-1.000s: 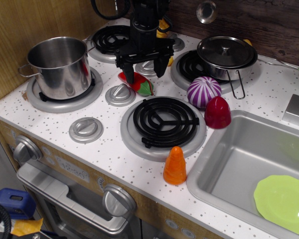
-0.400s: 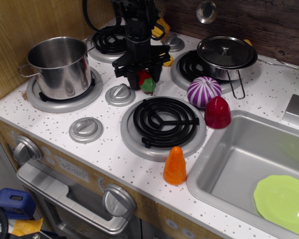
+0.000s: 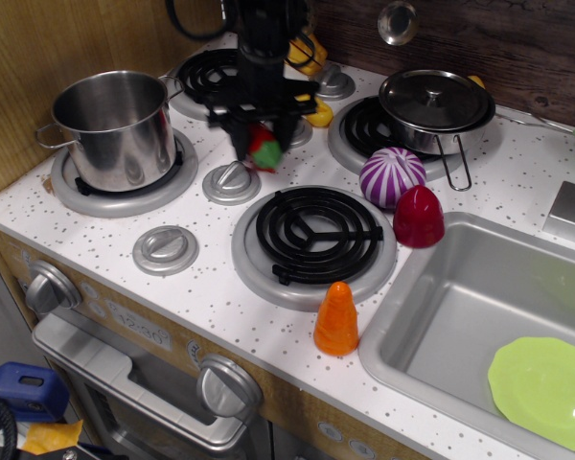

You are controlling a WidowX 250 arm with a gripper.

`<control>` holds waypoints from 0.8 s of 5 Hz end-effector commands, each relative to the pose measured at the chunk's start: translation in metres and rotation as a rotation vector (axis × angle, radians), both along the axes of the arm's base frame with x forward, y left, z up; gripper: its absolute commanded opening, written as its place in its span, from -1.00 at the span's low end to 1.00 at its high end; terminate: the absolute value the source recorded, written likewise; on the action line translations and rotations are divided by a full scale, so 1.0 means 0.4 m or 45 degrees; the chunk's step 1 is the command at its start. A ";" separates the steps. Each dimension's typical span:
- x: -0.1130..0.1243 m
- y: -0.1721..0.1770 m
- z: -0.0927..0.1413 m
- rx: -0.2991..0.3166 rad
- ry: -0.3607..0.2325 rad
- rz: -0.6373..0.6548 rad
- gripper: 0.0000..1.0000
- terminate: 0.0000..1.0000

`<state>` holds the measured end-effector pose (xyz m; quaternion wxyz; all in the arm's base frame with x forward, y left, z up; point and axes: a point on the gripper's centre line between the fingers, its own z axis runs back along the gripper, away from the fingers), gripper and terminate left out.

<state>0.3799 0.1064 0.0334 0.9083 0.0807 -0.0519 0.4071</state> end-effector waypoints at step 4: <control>-0.147 0.214 0.315 0.291 0.122 -0.084 -1.00 -1.00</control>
